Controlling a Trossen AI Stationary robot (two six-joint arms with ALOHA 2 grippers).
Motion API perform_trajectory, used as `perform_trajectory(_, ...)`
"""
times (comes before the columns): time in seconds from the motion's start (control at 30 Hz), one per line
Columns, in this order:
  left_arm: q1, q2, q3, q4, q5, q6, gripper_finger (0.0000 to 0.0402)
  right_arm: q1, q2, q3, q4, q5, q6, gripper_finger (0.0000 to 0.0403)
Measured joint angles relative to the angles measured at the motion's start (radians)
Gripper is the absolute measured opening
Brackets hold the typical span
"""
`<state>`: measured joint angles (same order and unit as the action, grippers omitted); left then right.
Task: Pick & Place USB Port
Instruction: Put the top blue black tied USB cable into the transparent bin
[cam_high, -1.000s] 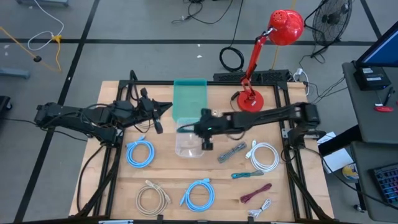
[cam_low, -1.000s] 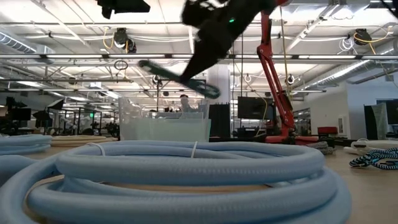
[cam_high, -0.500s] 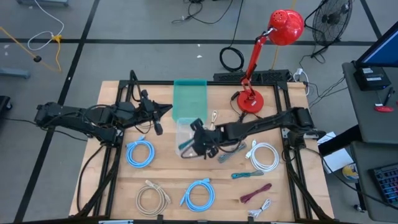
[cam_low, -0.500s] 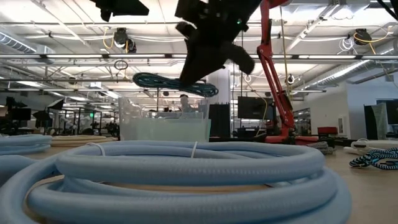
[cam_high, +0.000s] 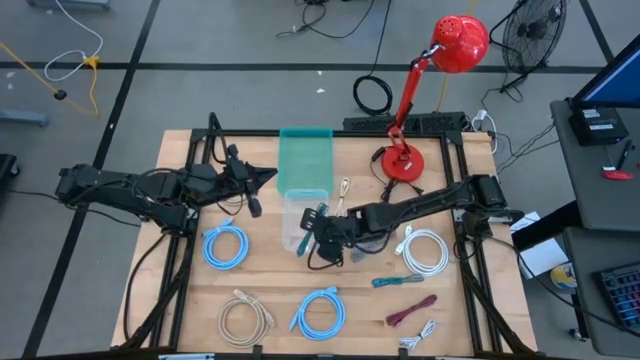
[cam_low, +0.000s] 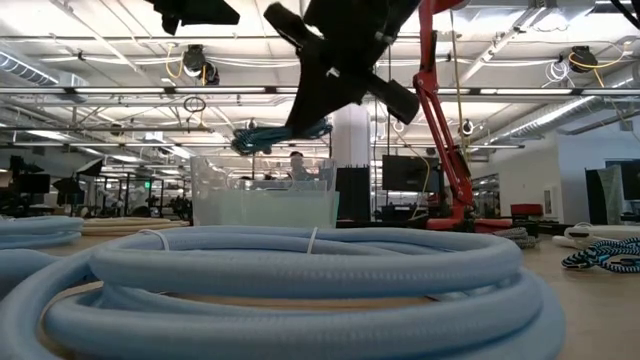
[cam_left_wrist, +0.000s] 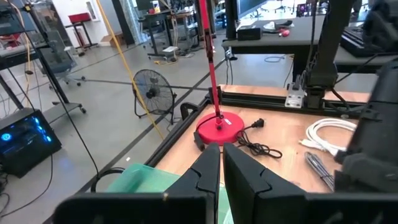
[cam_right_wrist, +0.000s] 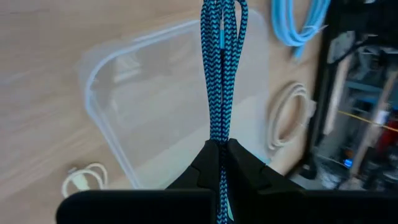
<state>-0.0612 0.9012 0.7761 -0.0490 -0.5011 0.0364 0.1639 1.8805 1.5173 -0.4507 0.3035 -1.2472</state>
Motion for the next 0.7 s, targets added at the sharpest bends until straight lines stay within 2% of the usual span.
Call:
perform_trajectory(0.13,0.0,0.0,0.0,0.0,0.0,-0.001,0.0026,-0.046,0.0,0.0,-0.03,-0.066,-0.003,0.0002)
perform_trajectory(0.37,0.0,0.0,0.0,0.0,0.002,-0.001,0.0026,-0.119,0.0,-0.001,-0.038,-0.073,0.001,0.0002)
perform_trajectory(0.53,0.0,0.0,0.0,-0.001,0.002,-0.001,0.0026,-0.125,0.0,-0.001,-0.098,-0.167,-0.004,0.0002)
perform_trajectory(0.7,0.0,0.0,0.0,-0.001,0.002,-0.001,0.0026,-0.124,0.0,-0.008,-0.147,-0.18,-0.015,0.0002)
